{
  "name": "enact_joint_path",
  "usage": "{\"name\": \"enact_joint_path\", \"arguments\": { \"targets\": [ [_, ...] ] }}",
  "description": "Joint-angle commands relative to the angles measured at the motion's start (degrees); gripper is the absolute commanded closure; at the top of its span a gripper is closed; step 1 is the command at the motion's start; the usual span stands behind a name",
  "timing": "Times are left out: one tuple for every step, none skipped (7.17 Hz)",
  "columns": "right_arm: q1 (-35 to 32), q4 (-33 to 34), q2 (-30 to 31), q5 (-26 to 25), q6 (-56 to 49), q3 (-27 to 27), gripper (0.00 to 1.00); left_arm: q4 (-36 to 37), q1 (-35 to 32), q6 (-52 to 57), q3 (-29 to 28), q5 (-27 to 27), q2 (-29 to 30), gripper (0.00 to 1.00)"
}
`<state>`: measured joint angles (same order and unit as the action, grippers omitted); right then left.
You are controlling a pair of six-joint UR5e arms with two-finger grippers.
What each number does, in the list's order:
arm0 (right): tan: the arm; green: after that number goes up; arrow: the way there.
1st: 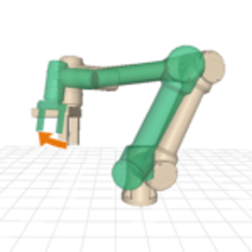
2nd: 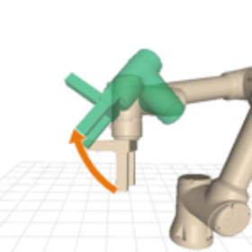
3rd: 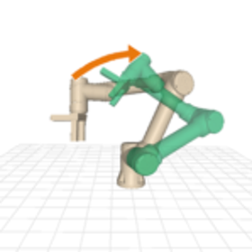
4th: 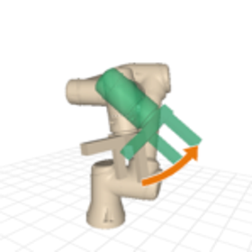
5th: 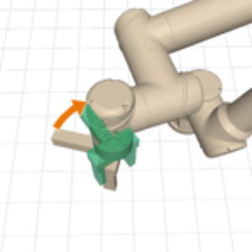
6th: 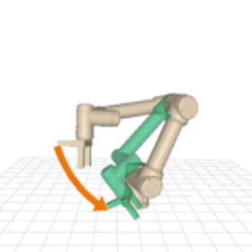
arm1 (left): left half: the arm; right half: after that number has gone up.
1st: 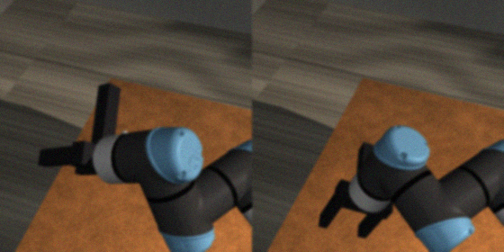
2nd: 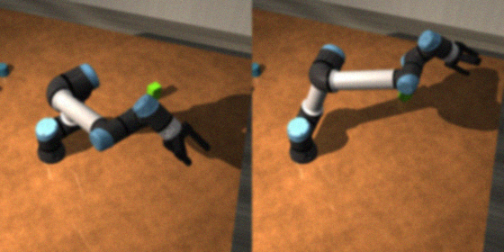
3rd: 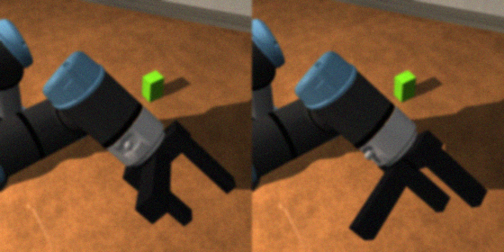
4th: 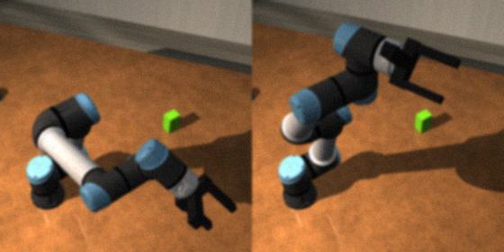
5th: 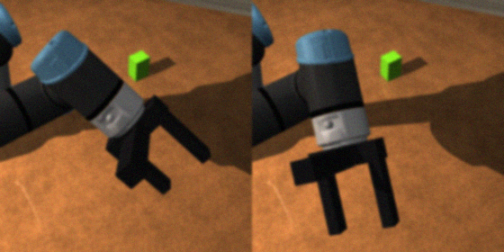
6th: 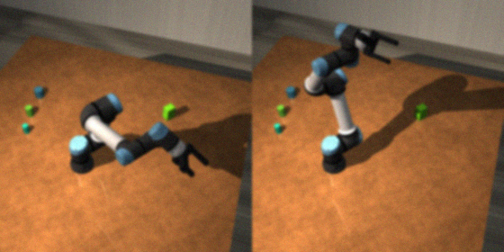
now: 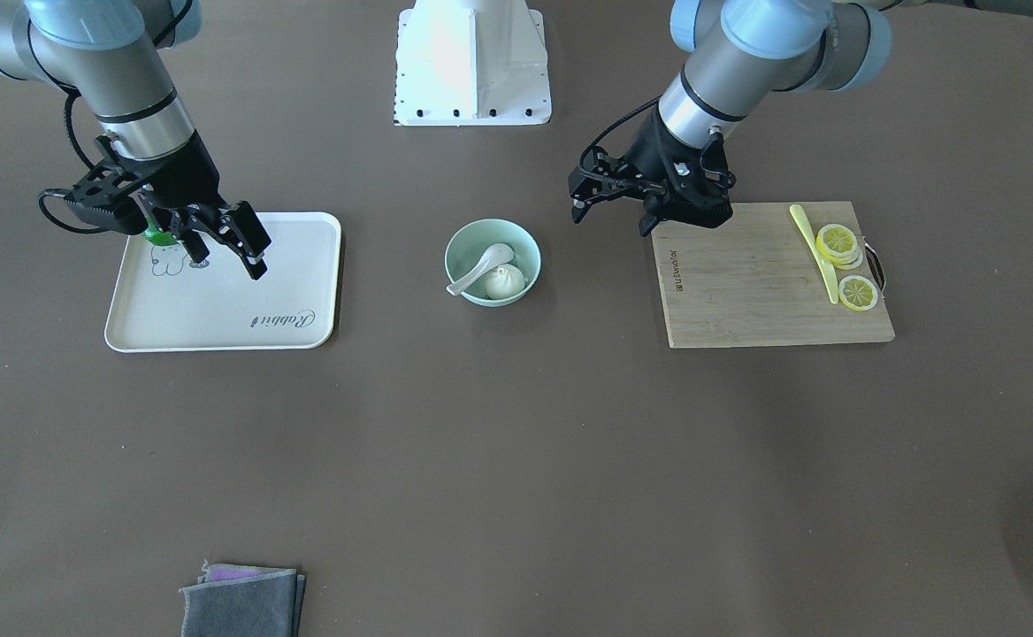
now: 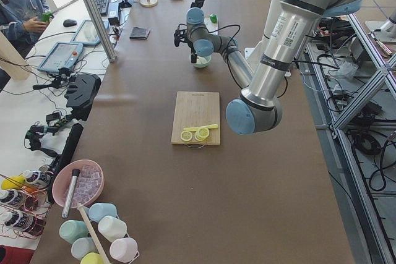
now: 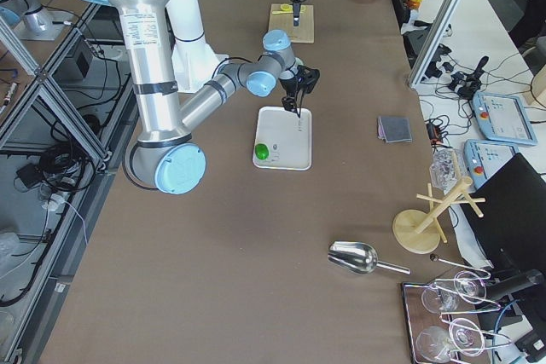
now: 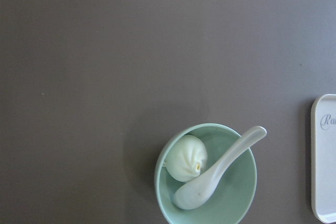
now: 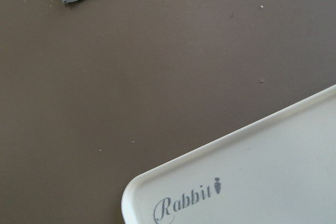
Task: Put spoon and bun in bowl
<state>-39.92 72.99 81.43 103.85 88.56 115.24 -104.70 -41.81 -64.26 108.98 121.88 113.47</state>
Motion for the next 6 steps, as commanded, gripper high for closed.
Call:
{"name": "enact_joint_path", "arguments": {
  "targets": [
    [-5.5,-0.4,7.2,5.1,-15.7,1.5,0.00,0.0,-7.2,19.1,0.6,0.8,-10.1,0.02],
    [-10.5,-0.4,10.2,9.6,-25.3,1.4,0.00,0.6,-15.2,33.1,-1.6,5.9,-13.8,0.02],
    [-16.5,-0.3,13.4,14.9,-35.2,1.1,0.00,1.8,-23.5,47.1,-5.9,9.7,-16.7,0.02],
    [-22.0,-0.2,16.1,18.5,-44.6,-0.4,0.00,3.9,-29.8,57.3,-9.0,9.8,-18.8,0.02],
    [-26.8,-0.2,16.7,20.8,-53.8,-3.9,0.00,9.4,-35.7,63.6,-9.2,9.9,-19.1,0.02],
    [-32.6,-0.2,16.6,24.9,-61.7,-7.6,0.00,16.9,-41.3,72.0,-9.3,9.9,-18.7,0.02]
  ]
}}
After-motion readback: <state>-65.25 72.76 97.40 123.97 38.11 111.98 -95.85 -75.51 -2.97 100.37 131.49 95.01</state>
